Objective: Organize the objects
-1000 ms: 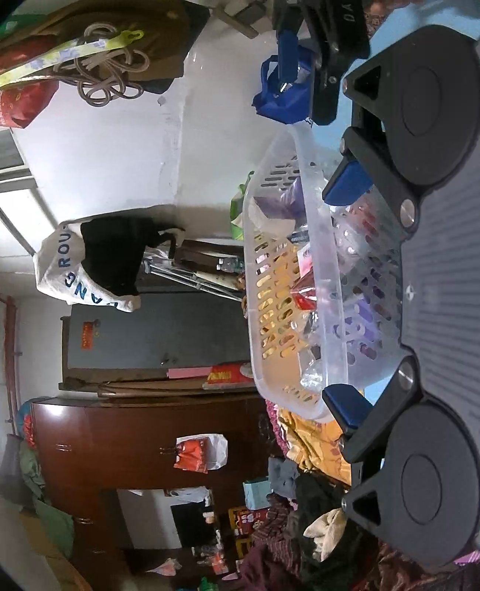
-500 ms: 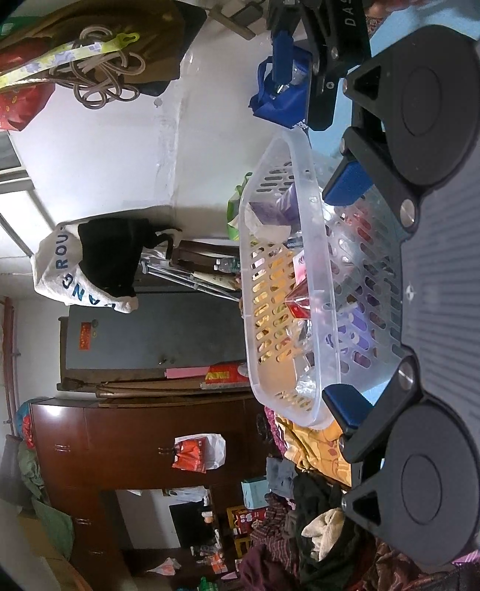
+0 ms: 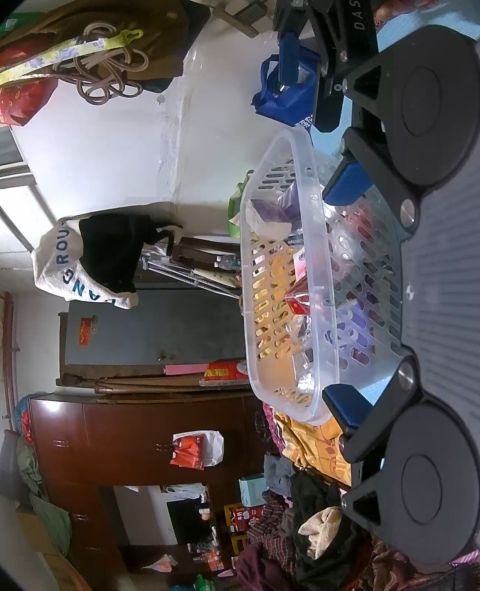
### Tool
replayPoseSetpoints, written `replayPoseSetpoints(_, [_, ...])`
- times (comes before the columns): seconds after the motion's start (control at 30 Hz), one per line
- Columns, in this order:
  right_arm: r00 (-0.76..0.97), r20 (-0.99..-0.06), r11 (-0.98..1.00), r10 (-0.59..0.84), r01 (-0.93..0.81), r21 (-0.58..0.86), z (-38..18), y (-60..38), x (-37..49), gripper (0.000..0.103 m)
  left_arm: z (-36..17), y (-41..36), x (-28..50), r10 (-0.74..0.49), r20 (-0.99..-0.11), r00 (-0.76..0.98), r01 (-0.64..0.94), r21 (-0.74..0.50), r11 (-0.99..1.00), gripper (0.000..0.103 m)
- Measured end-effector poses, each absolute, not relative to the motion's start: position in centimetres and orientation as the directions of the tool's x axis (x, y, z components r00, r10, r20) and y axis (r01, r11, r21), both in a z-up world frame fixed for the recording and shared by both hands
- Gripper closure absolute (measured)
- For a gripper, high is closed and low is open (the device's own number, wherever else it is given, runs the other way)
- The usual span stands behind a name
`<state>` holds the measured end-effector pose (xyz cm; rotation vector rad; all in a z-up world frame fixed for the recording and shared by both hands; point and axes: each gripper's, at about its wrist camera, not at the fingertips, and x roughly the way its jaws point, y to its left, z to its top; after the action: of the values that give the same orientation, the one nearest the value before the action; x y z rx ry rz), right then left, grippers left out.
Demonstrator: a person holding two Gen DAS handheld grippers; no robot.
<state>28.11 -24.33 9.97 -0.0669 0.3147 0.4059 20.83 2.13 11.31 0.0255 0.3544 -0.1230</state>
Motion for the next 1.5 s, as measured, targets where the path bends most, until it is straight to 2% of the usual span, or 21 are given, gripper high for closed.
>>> replayPoseSetpoints(1.5, [0.88, -0.295, 0.917, 0.372, -0.397, -0.029, 10.26, -24.09, 27.32, 0.0, 11.17, 2.0, 20.87, -0.125, -0.354, 0.927, 0.128, -0.013, 0.992, 0.0])
